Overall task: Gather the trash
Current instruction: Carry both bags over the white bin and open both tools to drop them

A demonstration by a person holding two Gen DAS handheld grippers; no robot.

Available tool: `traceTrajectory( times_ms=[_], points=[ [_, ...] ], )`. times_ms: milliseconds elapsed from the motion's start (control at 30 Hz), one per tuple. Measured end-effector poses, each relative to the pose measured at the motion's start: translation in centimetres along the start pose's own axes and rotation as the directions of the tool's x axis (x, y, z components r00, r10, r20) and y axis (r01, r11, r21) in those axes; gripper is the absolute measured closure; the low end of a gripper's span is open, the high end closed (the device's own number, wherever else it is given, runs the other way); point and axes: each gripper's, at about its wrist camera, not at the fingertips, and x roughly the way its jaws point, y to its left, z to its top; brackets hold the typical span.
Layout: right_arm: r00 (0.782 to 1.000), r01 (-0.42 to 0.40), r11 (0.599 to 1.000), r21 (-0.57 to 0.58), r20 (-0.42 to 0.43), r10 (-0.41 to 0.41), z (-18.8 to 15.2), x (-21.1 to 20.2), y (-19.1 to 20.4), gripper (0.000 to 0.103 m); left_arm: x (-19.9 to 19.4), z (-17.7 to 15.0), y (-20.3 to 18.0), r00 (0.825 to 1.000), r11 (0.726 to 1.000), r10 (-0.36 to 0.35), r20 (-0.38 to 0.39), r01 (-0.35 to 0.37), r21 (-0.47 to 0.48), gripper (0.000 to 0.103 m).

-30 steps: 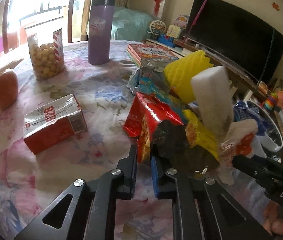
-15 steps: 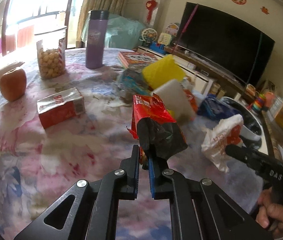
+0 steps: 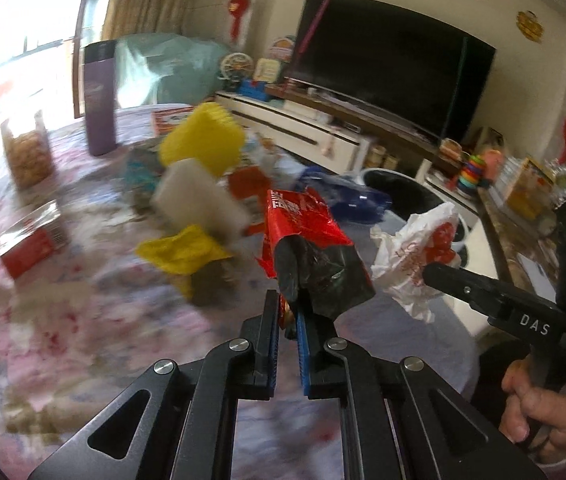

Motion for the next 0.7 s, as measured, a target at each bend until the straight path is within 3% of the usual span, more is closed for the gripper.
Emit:
traceTrajectory(
  times_ms=[700],
  points=[
    [0.988, 0.127, 0.985, 0.113, 0.07, -0.136, 1.8, -4.0, -8.0, 0.068, 7.0, 5.2, -4.1, 0.99, 0.984, -0.114, -0.081, 0.124, 0.129, 0.096]
  ],
)
